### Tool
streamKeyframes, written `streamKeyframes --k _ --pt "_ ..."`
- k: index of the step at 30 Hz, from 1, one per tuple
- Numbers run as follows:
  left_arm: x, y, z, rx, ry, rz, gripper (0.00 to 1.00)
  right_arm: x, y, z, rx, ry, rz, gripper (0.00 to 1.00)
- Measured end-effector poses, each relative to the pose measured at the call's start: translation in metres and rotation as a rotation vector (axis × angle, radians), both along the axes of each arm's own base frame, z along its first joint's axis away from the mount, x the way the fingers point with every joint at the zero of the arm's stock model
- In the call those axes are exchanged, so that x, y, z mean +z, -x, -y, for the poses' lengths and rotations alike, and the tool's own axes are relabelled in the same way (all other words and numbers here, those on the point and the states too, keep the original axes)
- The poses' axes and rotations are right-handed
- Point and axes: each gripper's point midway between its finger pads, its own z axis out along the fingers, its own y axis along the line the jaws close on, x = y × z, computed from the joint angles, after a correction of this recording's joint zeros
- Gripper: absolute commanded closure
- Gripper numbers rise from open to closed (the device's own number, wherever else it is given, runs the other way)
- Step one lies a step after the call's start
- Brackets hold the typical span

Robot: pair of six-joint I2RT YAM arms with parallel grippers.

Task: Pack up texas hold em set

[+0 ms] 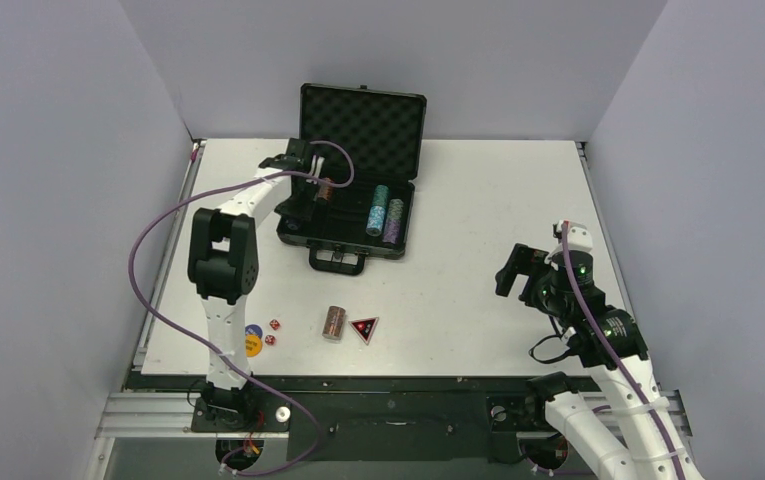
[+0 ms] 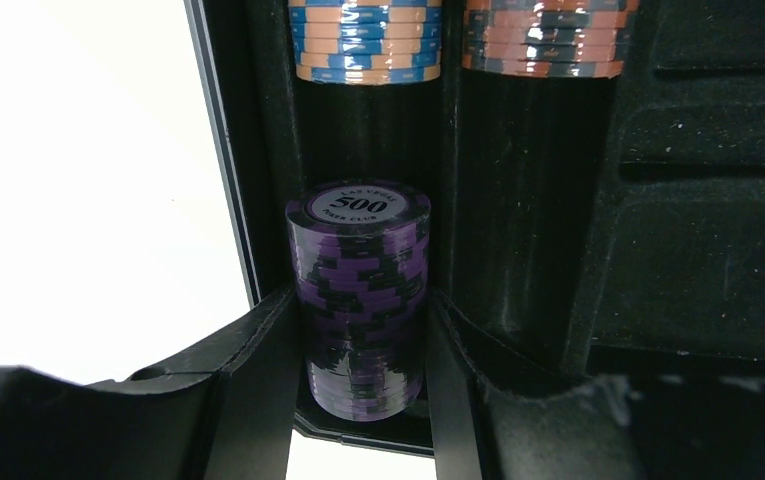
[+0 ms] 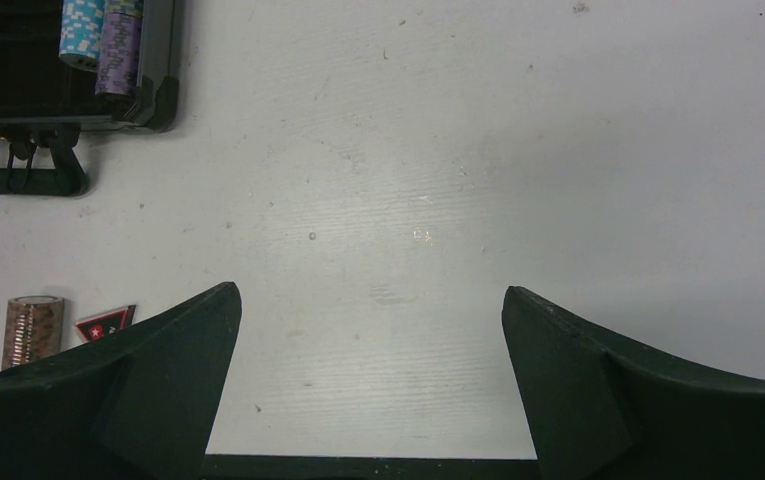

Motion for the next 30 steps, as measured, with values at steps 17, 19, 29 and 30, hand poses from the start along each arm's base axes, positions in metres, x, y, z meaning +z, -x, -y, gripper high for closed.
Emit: streamKeyframes --k 17,19,29,30 --pt "0.001 -0.023 0.006 0.002 -0.041 0.031 0.98 -0.002 0.0 0.0 0.002 0.004 -0.005 0.0" --pt "0.001 -0.026 0.007 0.002 -0.04 0.038 0.97 -0.002 0.0 0.0 0.002 0.005 -0.005 0.0" --pt "0.001 -0.03 0.007 0.005 -0.047 0.042 0.77 -0.003 0.0 0.0 0.005 0.01 -0.011 0.0" --pt "0.001 -0.03 0.007 0.006 -0.047 0.042 0.67 -0.004 0.0 0.0 0.004 0.011 -0.013 0.0"
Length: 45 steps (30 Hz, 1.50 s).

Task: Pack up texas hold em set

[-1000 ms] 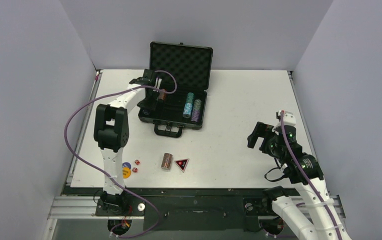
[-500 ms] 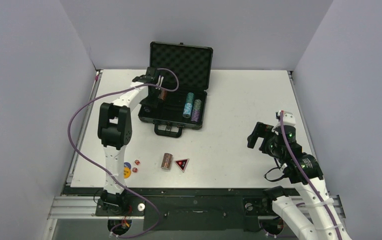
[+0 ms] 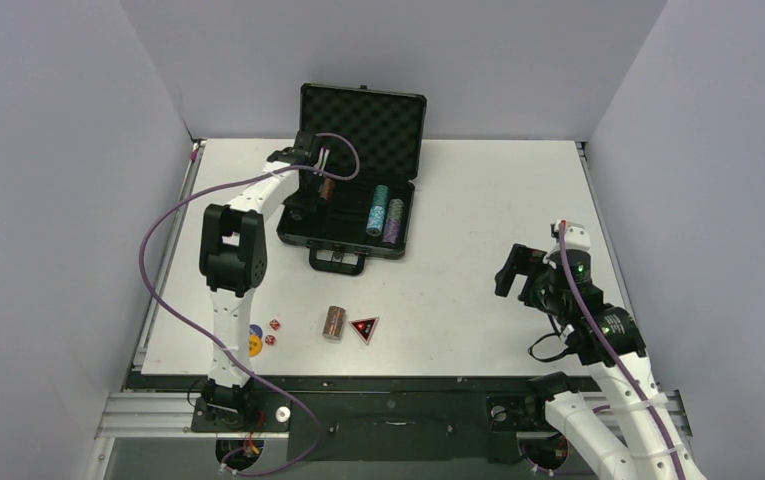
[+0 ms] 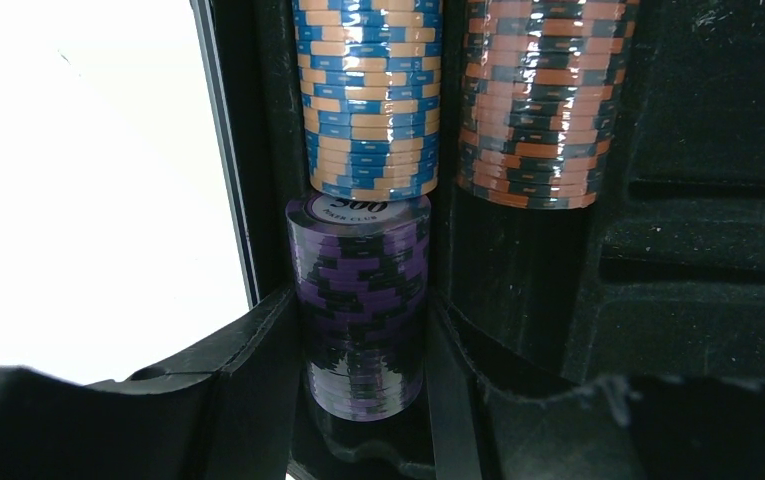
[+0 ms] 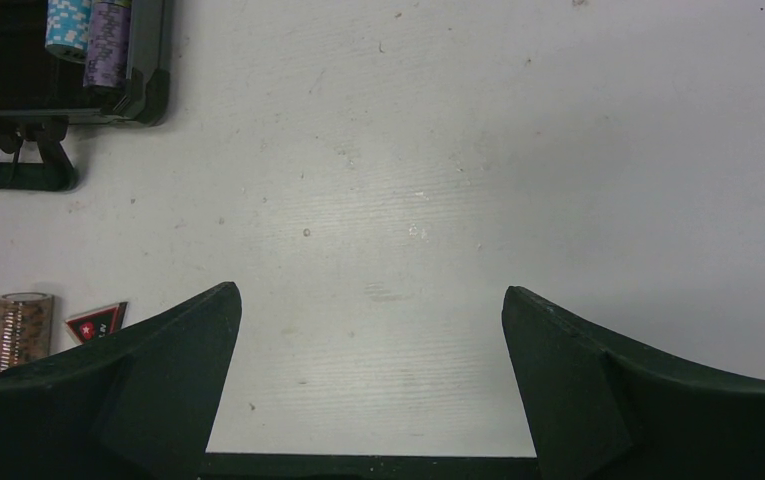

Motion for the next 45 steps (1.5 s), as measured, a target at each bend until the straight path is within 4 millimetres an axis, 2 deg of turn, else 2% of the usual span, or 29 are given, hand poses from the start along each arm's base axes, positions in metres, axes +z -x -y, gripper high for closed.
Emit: streamKeyframes --k 2,3,4,5,6,7,8,11,17,21,27,31,35,38,40,42,45 --pt "0.0 0.0 0.0 0.002 -0.002 -0.001 0.56 -0.001 0.0 0.0 0.0 0.001 -0.003 0.0" --pt "0.0 0.0 0.0 0.003 -0.003 -0.001 0.55 -0.001 0.0 0.0 0.0 0.002 -0.006 0.0" --pt "0.0 -0.001 0.0 0.005 -0.005 0.0 0.45 -0.002 0.0 0.0 0.0 0.002 -0.008 0.0" --pt "0.0 -0.001 -0.001 0.007 -0.009 -0.001 0.2 -0.002 -0.001 0.0 0.0 0.003 -0.009 0.0" --pt "0.0 -0.001 -0.002 0.007 -0.015 0.0 0.02 -0.002 -0.001 0.0 0.0 0.003 -0.009 0.0" --pt "0.0 -0.001 0.0 0.01 -0.003 0.001 0.01 -0.002 0.0 0.0 0.0 0.004 -0.01 0.0" --pt "0.001 -0.002 0.01 0.007 0.039 0.005 0.03 -0.002 -0.001 0.0 0.0 0.004 -0.01 0.0" --pt "0.009 -0.008 0.018 -0.004 0.016 0.039 0.04 -0.003 0.0 0.0 -0.001 0.004 -0.011 0.0" --pt "0.019 -0.017 0.006 0.054 0.001 0.081 0.04 -0.003 0.0 0.0 0.0 0.006 -0.012 0.0" --pt "0.032 -0.026 0.002 0.095 -0.002 0.13 0.04 -0.003 0.0 0.0 0.001 0.007 -0.012 0.0" --pt "0.059 -0.037 0.002 0.16 0.0 0.223 0.04 -0.005 -0.001 0.0 0.001 0.009 -0.019 0.0" --pt "0.097 -0.034 0.0 0.204 0.003 0.319 0.04 -0.005 -0.001 0.0 0.002 0.009 -0.02 0.0" --pt "0.16 -0.017 -0.004 0.257 0.032 0.461 0.04 -0.005 -0.001 -0.001 0.004 0.007 -0.021 0.0" --pt "0.206 0.003 -0.011 0.318 0.08 0.58 0.04 -0.006 -0.001 -0.002 0.009 0.004 -0.026 0.0" --pt "0.233 0.023 -0.022 0.399 0.141 0.668 0.04 -0.007 -0.002 -0.004 0.015 0.0 -0.032 0.0" --pt "0.251 0.047 -0.037 0.484 0.241 0.728 0.04 -0.008 -0.003 -0.005 0.021 -0.004 -0.036 0.0" --pt "0.265 0.076 -0.075 0.625 0.403 0.801 0.04 -0.009 -0.003 -0.009 0.039 -0.017 -0.042 0.0"
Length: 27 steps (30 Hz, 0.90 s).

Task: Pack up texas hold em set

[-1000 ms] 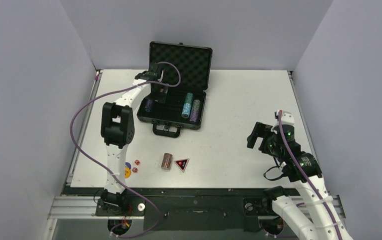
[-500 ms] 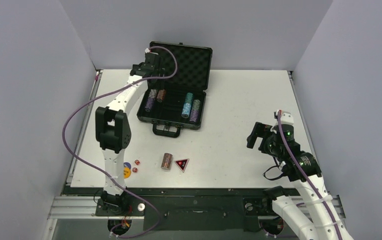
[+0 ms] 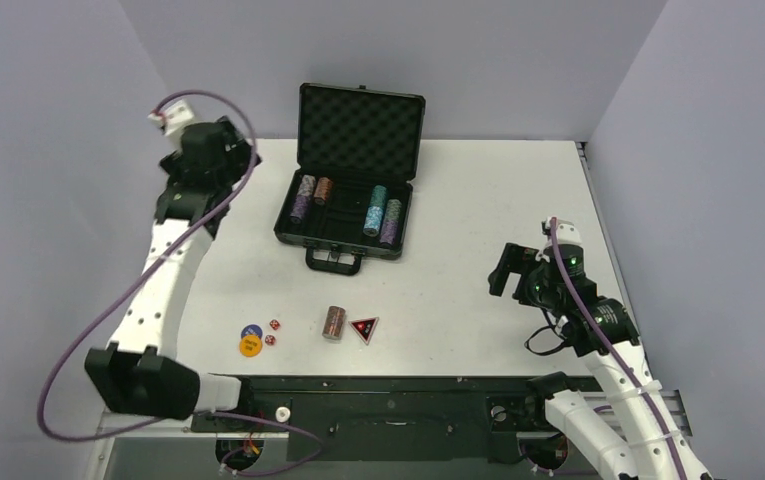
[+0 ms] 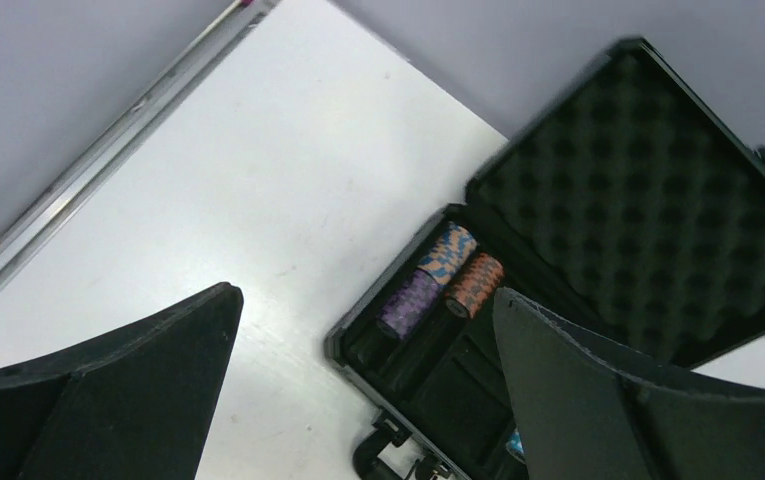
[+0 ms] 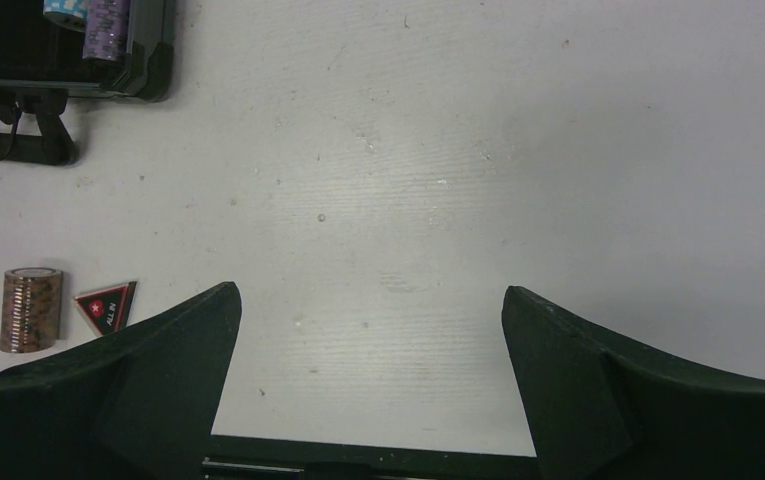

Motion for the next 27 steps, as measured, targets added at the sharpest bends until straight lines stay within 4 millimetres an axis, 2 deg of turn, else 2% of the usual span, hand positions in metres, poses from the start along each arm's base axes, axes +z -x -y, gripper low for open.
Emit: streamKeyframes --k 3,4,6,12,17,20,25,27 --pt "-0.004 0.034 -0.045 0.104 0.112 0.038 0.04 0.0 0.0 -0.004 0.016 -0.014 -0.003 0.0" --pt "-0.005 0.043 -0.054 0.125 0.125 0.04 0.04 0.0 -0.001 -0.005 0.021 -0.018 -0.005 0.0" --pt "-0.009 0.057 -0.056 0.128 0.138 0.035 0.04 -0.001 -0.001 -0.008 0.032 -0.022 -0.008 0.0" --pt "-0.028 0.107 -0.049 0.087 0.135 -0.015 0.04 -0.005 -0.002 -0.02 0.079 -0.035 -0.027 0.0" --pt "-0.029 0.14 -0.041 0.011 0.116 -0.055 0.04 -0.008 -0.004 -0.03 0.108 -0.048 -0.045 0.0" --pt "-0.027 0.155 -0.029 -0.067 0.105 -0.07 0.04 -0.01 -0.005 -0.036 0.124 -0.057 -0.057 0.01" --pt "-0.031 0.179 0.002 -0.246 0.077 -0.152 0.01 -0.015 -0.009 -0.041 0.123 -0.069 -0.078 0.01" --pt "-0.033 0.186 0.011 -0.301 0.075 -0.181 0.06 -0.015 -0.01 -0.043 0.119 -0.08 -0.08 0.01"
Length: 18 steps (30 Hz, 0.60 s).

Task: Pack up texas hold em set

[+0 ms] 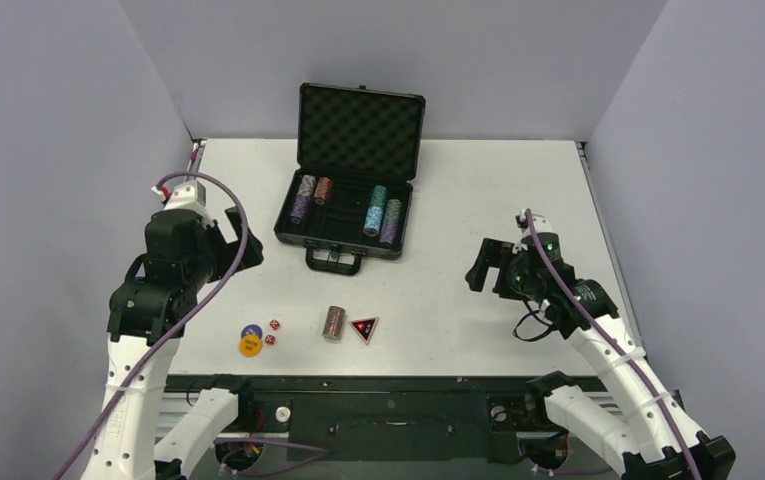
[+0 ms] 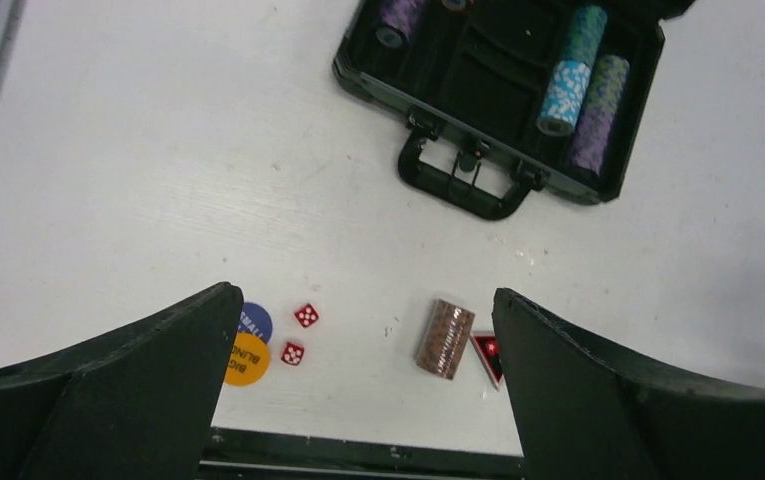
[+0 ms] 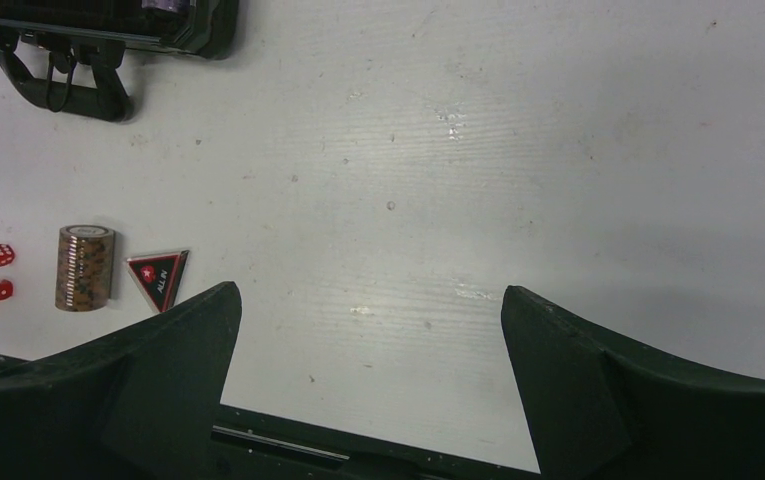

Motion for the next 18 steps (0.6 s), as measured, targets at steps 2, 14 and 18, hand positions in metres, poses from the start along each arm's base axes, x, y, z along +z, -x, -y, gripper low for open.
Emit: streamKeyframes --k 2,14,18 --pt "-0.004 0.009 0.01 -0.056 0.005 -0.028 0.09 0.0 -0.002 -0.002 -0.003 -0.009 0.002 0.01" --pt "-0.036 0.038 0.055 -0.306 0.012 -0.177 0.2 0.004 -0.007 -0.021 0.005 -0.063 0.005 0.03" --pt "-0.058 0.041 0.074 -0.359 -0.017 -0.269 0.22 0.0 -0.006 -0.025 0.016 -0.064 -0.015 0.04"
